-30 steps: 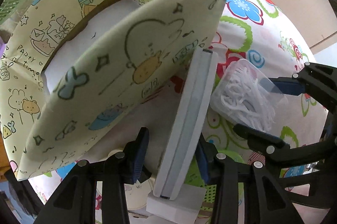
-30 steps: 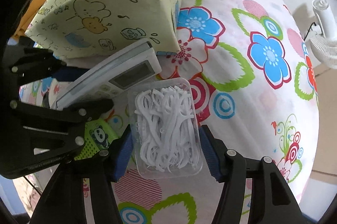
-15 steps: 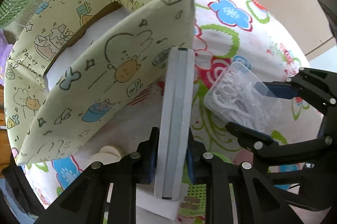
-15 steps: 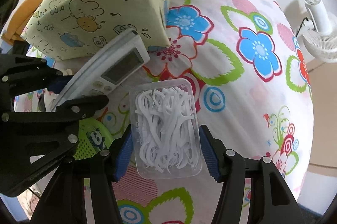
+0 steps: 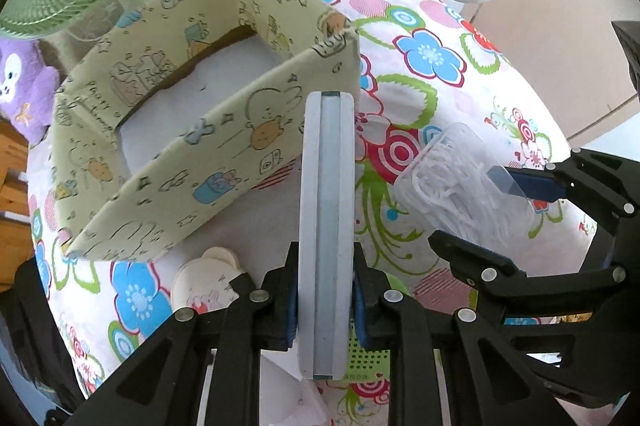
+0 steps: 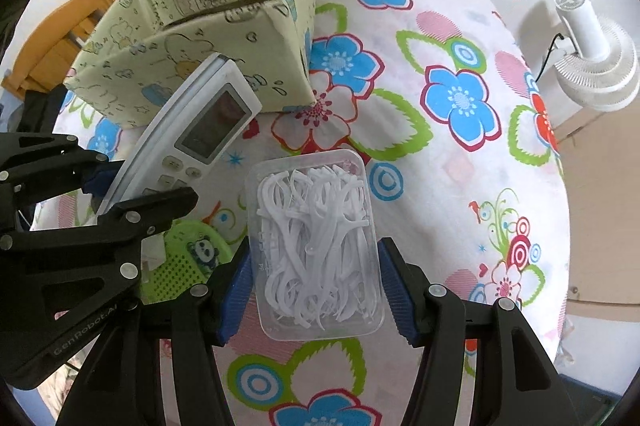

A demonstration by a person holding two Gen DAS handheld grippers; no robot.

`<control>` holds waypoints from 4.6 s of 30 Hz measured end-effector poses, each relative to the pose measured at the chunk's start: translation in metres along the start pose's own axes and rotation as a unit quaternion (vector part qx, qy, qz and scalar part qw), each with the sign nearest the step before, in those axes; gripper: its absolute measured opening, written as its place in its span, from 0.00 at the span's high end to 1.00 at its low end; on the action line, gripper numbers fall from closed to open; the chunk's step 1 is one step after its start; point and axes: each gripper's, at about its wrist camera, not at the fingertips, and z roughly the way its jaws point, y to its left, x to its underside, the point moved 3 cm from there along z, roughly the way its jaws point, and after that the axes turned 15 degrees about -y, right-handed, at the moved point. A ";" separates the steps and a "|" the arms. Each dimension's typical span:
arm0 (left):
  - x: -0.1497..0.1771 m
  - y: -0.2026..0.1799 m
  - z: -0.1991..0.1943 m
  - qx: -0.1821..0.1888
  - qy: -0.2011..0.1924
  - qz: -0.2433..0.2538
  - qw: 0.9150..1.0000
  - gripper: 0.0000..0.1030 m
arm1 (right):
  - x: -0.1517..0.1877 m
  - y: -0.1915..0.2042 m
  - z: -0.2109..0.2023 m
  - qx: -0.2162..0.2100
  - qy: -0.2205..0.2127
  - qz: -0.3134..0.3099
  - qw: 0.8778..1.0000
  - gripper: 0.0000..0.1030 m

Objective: Organize rigid objects
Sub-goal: 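Lift the remote and floss-pick box and carry both over the fabric box, then lower the remote and floss-pick box into the fabric box and open both tools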

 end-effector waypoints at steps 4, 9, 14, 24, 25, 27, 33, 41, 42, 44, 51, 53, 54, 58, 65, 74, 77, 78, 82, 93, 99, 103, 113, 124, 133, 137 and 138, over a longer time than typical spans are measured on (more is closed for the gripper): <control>0.005 0.000 -0.005 -0.011 -0.007 -0.010 1.000 0.81 | -0.002 0.005 -0.009 0.005 -0.007 -0.002 1.000 0.39; 0.009 0.002 -0.038 -0.020 -0.020 -0.026 0.999 0.81 | -0.004 0.016 -0.028 0.008 -0.016 -0.002 1.000 0.39; 0.009 0.009 -0.066 -0.033 -0.035 -0.035 0.998 0.81 | -0.007 0.025 -0.049 0.013 -0.028 -0.002 1.000 0.39; 0.008 0.023 -0.100 -0.062 -0.058 -0.070 0.994 0.81 | -0.020 0.043 -0.077 0.003 -0.056 0.008 0.998 0.39; 0.008 0.024 -0.102 -0.064 -0.060 -0.072 0.994 0.80 | -0.022 0.045 -0.080 0.002 -0.058 0.008 0.998 0.39; 0.008 0.026 -0.108 -0.069 -0.067 -0.076 0.992 0.81 | -0.025 0.049 -0.084 0.005 -0.065 0.003 0.998 0.39; 0.008 0.037 -0.122 -0.087 -0.084 -0.093 0.988 0.80 | -0.036 0.061 -0.094 0.020 -0.081 -0.013 0.996 0.39; 0.005 0.054 -0.133 -0.082 -0.096 -0.115 0.985 0.80 | -0.052 0.073 -0.103 0.025 -0.097 -0.021 0.995 0.39; 0.004 0.056 -0.133 -0.082 -0.096 -0.120 0.985 0.80 | -0.054 0.074 -0.103 0.025 -0.098 -0.023 0.995 0.39; 0.002 0.060 -0.134 -0.083 -0.099 -0.127 0.983 0.80 | -0.059 0.075 -0.103 0.023 -0.099 -0.024 0.995 0.39; -0.015 0.067 -0.134 -0.098 -0.106 -0.139 0.980 0.80 | -0.079 0.072 -0.096 0.006 -0.096 -0.024 0.995 0.39; -0.021 0.069 -0.132 -0.105 -0.107 -0.142 0.978 0.80 | -0.086 0.070 -0.094 0.003 -0.097 -0.030 0.995 0.39; -0.024 0.071 -0.131 -0.108 -0.108 -0.147 0.977 0.80 | -0.090 0.070 -0.092 0.004 -0.099 -0.032 0.995 0.39; -0.033 0.080 -0.128 -0.117 -0.110 -0.170 0.972 0.80 | -0.105 0.067 -0.085 -0.007 -0.097 -0.032 0.995 0.39; -0.047 0.094 -0.114 -0.122 -0.108 -0.192 0.968 0.80 | -0.126 0.065 -0.067 -0.013 -0.090 -0.034 0.995 0.39; -0.060 0.113 -0.097 -0.122 -0.108 -0.228 0.960 0.80 | -0.149 0.060 -0.044 -0.012 -0.091 -0.018 0.996 0.39; -0.062 0.116 -0.088 -0.124 -0.102 -0.232 0.959 0.80 | -0.154 0.056 -0.033 -0.021 -0.083 0.000 0.996 0.39; -0.062 0.116 -0.086 -0.125 -0.100 -0.233 0.959 0.80 | -0.155 0.055 -0.031 -0.021 -0.082 0.002 0.996 0.39; -0.063 0.118 -0.077 -0.128 -0.096 -0.233 0.959 0.80 | -0.162 0.053 -0.021 -0.016 -0.083 0.002 0.996 0.39; -0.064 0.133 -0.045 -0.139 -0.070 -0.254 0.955 0.80 | -0.168 0.041 0.011 -0.015 -0.059 0.023 0.998 0.39; -0.063 0.138 -0.032 -0.144 -0.055 -0.258 0.954 0.80 | -0.173 0.037 0.028 -0.013 -0.051 0.030 0.998 0.39; -0.062 0.144 -0.025 -0.145 -0.047 -0.262 0.953 0.80 | -0.181 0.039 0.034 -0.014 -0.055 0.027 0.998 0.39; -0.062 0.146 -0.014 -0.142 -0.035 -0.259 0.955 0.80 | -0.193 0.048 0.040 -0.024 -0.064 0.058 0.996 0.39; -0.058 0.154 -0.006 -0.145 -0.025 -0.258 0.955 0.80 | -0.190 0.052 0.060 0.008 -0.050 0.059 0.997 0.39; -0.065 0.153 -0.007 -0.156 -0.032 -0.239 0.958 0.69 | -0.193 0.061 0.067 0.035 -0.057 0.035 0.997 0.38; -0.067 0.151 -0.010 -0.158 -0.037 -0.232 0.959 0.55 | -0.192 0.065 0.068 0.030 -0.052 0.024 0.998 0.26; -0.067 0.150 -0.010 -0.154 -0.037 -0.233 0.960 0.50 | -0.191 0.065 0.067 0.029 -0.051 0.022 0.998 0.25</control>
